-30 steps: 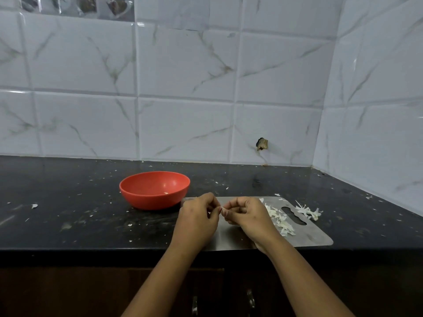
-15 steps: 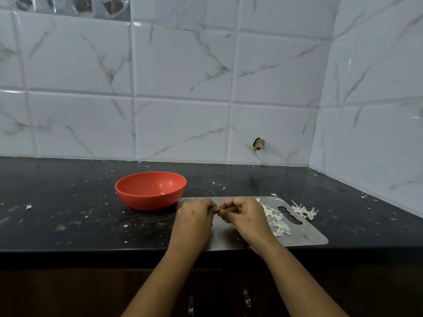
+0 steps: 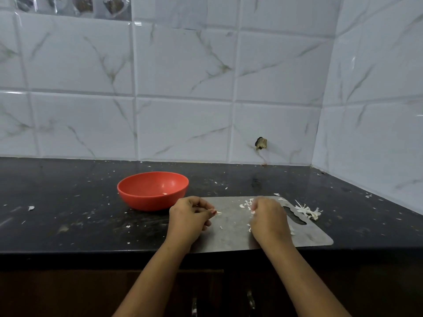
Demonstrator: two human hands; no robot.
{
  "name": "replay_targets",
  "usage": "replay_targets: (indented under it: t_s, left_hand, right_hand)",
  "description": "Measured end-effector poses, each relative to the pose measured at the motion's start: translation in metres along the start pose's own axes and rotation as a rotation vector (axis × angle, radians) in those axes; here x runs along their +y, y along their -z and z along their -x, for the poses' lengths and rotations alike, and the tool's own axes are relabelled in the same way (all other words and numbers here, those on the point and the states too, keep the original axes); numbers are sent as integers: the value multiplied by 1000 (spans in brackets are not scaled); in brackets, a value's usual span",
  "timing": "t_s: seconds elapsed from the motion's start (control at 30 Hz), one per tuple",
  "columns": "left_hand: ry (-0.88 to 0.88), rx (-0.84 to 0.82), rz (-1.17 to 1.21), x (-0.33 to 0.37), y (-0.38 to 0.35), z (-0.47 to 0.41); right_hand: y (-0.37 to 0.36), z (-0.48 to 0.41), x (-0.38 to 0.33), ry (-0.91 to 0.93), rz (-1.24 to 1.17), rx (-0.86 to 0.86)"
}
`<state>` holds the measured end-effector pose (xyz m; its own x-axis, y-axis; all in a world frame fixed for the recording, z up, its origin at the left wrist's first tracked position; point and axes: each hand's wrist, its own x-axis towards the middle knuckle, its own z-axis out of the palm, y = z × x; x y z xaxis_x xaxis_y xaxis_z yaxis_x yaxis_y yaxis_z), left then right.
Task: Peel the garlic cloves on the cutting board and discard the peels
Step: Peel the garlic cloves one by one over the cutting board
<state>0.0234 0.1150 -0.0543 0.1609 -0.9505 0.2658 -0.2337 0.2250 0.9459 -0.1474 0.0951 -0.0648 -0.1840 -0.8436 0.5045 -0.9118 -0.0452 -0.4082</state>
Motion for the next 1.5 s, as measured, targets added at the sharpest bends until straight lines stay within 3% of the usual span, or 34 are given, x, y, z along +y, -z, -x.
replay_targets:
  t_s: [0.1,0.2,0.33,0.47,0.67,0.9,1.5]
  left_hand:
    - [3,7,27,0,-1,0]
    - [-10,8,16,0,-1,0]
    - [-30,-9,-48,-1,-1,-1]
    - [-45,-15,-97,-3,-1,-2]
    - [-67,15,-119,-5,-2,-2]
    - [-82,39,-140,-9,-3,-4]
    - [66,-67,219,-4,1,-3]
  right_hand:
    - [0,6,-12,106,-215,-26]
    - [0,11,-27,167,-605,-223]
    - [-6,6,-26,122,-709,-249]
    - [-5,4,-24,135,-694,-246]
    - [-3,-6,-27,278,-420,-372]
    - [-5,-9,-29,360,-315,-402]
    - [-4,-1,-25,377,-439,-351]
